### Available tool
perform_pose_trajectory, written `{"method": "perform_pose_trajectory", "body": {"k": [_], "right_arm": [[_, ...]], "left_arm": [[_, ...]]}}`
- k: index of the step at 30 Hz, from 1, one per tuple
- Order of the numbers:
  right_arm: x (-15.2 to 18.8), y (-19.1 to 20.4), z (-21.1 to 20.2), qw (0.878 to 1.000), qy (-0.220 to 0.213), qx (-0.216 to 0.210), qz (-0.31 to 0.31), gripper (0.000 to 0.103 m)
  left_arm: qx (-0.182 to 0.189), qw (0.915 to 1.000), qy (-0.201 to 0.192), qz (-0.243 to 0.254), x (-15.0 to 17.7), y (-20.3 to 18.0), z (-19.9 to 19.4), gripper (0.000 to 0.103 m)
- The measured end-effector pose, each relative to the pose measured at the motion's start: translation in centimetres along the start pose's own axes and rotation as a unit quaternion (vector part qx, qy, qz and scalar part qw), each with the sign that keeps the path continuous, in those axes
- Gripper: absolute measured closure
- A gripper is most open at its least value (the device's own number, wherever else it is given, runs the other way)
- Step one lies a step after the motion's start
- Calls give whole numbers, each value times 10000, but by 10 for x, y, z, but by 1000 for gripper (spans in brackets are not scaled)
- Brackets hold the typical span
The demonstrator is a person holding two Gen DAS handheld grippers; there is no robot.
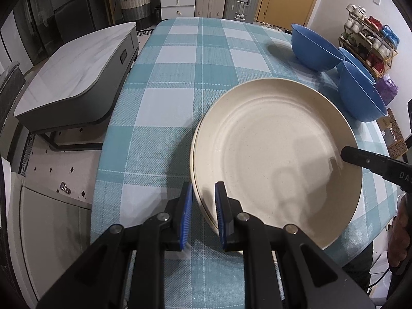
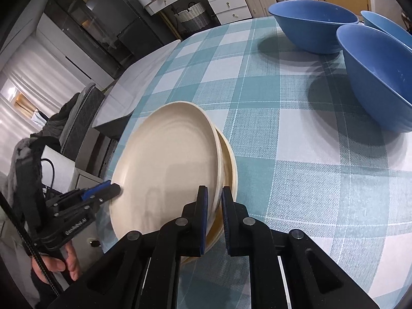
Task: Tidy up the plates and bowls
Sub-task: 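Lower the held cream plate onto the other cream plate with both tools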
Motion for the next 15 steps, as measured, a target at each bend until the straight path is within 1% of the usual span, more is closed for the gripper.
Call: {"method": "perform_pose_trajectory", "body": {"k": [4, 9, 11, 14, 15], "right_arm": [[1, 5, -1, 9997, 8, 177, -162, 92], [8, 11, 11, 9966, 120, 586, -559, 91], [10, 17, 12, 9938, 64, 781, -786, 91], [9, 18, 14, 9920, 163, 878, -889, 91], [7, 19, 16, 9913, 259, 883, -941, 91]], "left_arm": [[33, 10000, 5, -42, 1, 0, 1, 89], [125, 9999, 69, -74, 3, 0, 7, 86], [167, 9997, 100, -116, 4, 0, 9, 86], [169, 9998, 91, -110, 4, -1, 7, 86], [185, 9997, 88, -124, 4, -1, 6, 86]]}}
Point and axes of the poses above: each gripper's, at about its wrist camera, not at the fingertips, and z roughly the way its jaws point, y to its left, x to its underside, the point moved 2 cm from there along z, roughly the way its jaws point, and after that the axes turned 12 degrees about z, right-handed, at the moved point
